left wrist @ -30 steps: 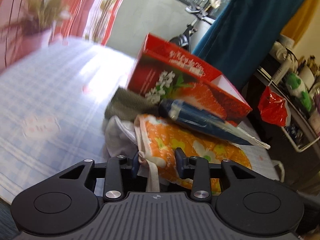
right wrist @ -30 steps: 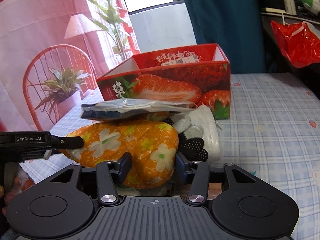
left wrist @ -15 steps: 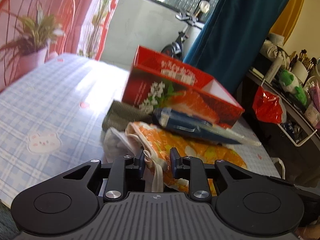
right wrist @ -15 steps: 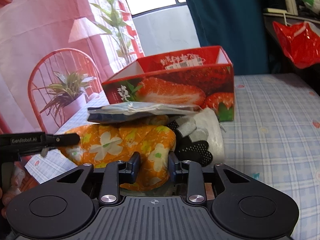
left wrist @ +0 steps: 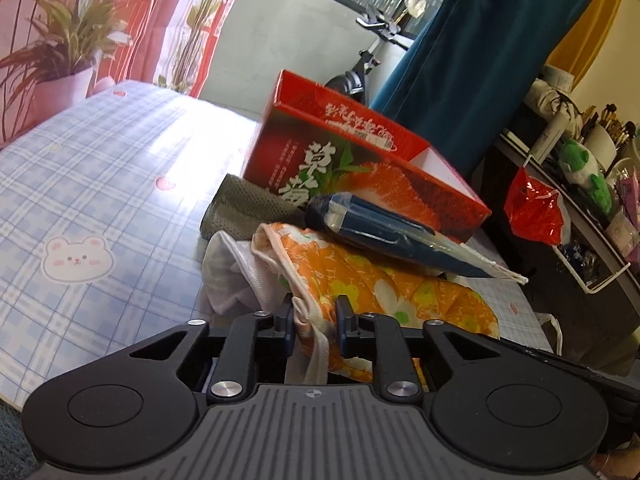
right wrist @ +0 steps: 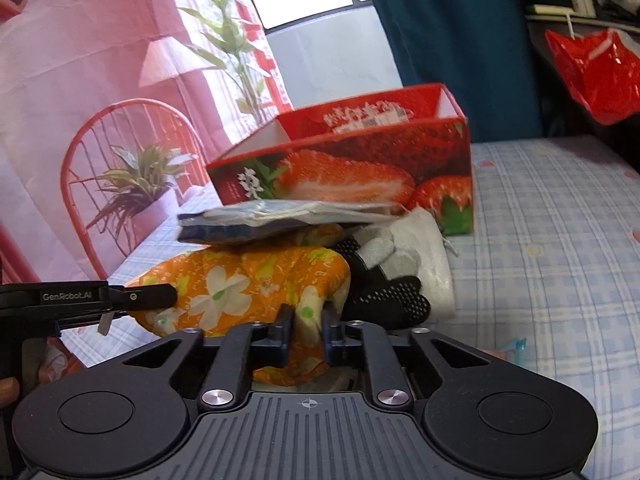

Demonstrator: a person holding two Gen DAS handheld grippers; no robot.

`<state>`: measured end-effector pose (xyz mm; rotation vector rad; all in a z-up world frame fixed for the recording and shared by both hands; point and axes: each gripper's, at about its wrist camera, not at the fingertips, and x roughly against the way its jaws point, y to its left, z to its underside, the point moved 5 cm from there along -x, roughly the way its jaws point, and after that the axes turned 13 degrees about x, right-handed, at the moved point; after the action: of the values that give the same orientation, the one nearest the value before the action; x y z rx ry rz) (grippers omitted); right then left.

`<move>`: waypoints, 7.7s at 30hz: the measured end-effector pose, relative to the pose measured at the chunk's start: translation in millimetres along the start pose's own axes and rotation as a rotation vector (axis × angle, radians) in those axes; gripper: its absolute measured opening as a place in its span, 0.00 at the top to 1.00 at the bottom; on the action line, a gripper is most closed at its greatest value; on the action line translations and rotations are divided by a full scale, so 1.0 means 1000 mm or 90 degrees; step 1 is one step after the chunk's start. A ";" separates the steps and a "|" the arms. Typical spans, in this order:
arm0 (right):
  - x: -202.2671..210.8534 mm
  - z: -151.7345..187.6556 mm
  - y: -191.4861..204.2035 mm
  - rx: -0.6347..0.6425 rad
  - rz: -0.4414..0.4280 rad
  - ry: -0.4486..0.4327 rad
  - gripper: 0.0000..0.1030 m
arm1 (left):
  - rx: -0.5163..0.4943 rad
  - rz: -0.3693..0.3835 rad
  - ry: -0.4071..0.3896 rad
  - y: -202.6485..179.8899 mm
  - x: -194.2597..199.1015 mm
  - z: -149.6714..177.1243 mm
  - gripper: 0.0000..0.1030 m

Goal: Organize soft objects
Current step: 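Lift the orange floral cloth with both grippers toward the box opening, then lower the orange cloth into the box and open both grippers, then grasp the blue-and-silver cotton-pad packet with the left gripper while the right gripper grasps it, then lift the blue packet with both grippers over the box, then lower the blue packet into the box and open both grippers, then withdraw both grippers from the box and move to the white cloth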

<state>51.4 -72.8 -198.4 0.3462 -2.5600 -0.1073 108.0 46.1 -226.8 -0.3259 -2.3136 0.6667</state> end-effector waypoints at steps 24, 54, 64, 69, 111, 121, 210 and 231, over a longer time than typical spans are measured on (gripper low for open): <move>0.058 -0.142 0.017 0.175 -0.010 -0.196 0.90 | -0.141 0.094 -0.211 -0.098 0.073 -0.100 0.85; -0.141 -0.186 -0.110 0.154 0.023 -0.038 0.90 | -0.115 -0.014 -0.016 -0.091 -0.133 -0.184 0.84; -0.183 -0.174 -0.124 0.144 0.030 0.062 0.90 | -0.106 -0.063 0.103 -0.064 -0.179 -0.178 0.83; -0.185 -0.168 -0.129 0.129 0.028 0.088 0.89 | -0.123 -0.067 0.123 -0.065 -0.178 -0.167 0.79; -0.081 -0.055 -0.057 0.087 -0.024 0.095 0.60 | -0.084 -0.005 0.164 -0.032 -0.082 -0.073 0.40; -0.085 -0.045 -0.060 0.074 -0.021 0.102 0.57 | -0.062 0.021 0.178 -0.024 -0.083 -0.050 0.60; -0.228 -0.182 -0.069 0.159 0.069 0.162 0.41 | -0.244 -0.124 0.044 -0.077 -0.133 -0.200 0.34; -0.085 -0.127 -0.054 0.164 -0.034 0.066 0.41 | -0.207 -0.070 0.110 -0.033 -0.032 -0.085 0.30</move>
<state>200.0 -102.5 -142.7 0.5035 -2.4651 0.2167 187.6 37.3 -173.8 -0.3854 -2.2502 0.1969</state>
